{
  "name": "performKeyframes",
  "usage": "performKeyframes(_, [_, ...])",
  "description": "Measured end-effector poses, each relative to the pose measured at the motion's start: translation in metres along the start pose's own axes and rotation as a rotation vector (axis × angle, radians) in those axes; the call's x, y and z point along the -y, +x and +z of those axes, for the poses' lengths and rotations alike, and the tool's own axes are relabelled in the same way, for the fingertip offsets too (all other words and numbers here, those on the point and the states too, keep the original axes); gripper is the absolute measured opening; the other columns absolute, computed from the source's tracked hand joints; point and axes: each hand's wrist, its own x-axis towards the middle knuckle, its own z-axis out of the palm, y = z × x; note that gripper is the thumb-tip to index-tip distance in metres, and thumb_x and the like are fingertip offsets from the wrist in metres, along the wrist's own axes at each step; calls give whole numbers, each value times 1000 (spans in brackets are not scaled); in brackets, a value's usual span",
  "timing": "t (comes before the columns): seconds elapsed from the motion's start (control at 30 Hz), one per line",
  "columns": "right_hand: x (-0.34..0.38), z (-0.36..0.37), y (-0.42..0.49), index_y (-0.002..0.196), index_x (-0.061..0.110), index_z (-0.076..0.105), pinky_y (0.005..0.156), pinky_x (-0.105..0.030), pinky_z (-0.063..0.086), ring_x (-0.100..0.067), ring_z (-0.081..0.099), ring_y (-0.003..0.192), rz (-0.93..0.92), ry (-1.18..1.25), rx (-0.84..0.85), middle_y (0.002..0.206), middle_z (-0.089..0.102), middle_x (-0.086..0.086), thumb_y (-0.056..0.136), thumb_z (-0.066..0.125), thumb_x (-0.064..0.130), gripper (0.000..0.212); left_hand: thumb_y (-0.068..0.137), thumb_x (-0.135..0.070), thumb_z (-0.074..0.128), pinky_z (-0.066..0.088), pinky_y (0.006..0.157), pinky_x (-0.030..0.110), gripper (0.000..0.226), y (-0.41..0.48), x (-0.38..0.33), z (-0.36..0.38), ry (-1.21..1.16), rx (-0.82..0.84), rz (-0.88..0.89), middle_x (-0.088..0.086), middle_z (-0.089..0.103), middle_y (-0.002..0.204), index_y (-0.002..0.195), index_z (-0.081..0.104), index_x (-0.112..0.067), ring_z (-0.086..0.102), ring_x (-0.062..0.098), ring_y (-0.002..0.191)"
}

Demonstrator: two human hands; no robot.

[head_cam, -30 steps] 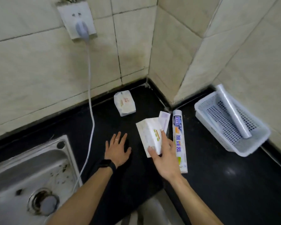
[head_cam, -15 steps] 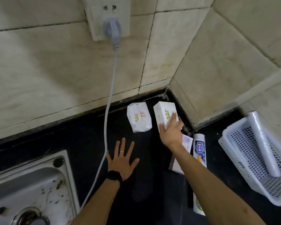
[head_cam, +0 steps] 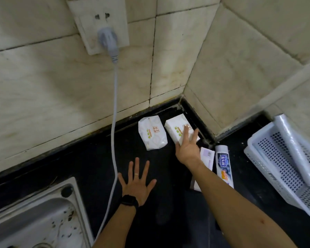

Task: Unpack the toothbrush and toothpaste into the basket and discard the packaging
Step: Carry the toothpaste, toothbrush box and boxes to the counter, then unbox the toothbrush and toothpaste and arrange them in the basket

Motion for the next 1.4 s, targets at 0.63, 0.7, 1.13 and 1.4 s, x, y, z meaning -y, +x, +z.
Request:
performKeyframes(0.63, [-230,-32,-204,147,26,46,118,-31,29,-19,34,143,115,436,-188,156,41,4,99,50,45,51,91,-46,54,27,117,43,73,-31,-194,-17,-362,-32,141,14,26,158,152,23,-19,27,32,143])
performKeyframes(0.7, [-260,-8,-215,150,27,42,122,-34,21,-22,24,148,205,386,-155,161,35,1,101,46,45,52,87,-47,59,30,115,46,89,-30,-205,-14,-371,25,108,14,22,158,155,7,-23,29,34,142])
performKeyframes(1.13, [-319,49,-248,156,46,-7,123,-53,2,-25,-21,153,202,94,166,166,-23,4,99,28,63,69,78,-23,75,56,87,41,62,-83,-211,-18,-741,11,-79,6,63,123,133,47,-20,64,20,100])
performKeyframes(1.4, [-303,-81,-283,150,39,36,112,-39,42,-15,53,131,267,1412,24,144,52,7,81,61,68,79,71,-33,76,52,88,31,68,-162,-274,-24,-455,68,479,-18,56,120,126,39,-46,57,5,108])
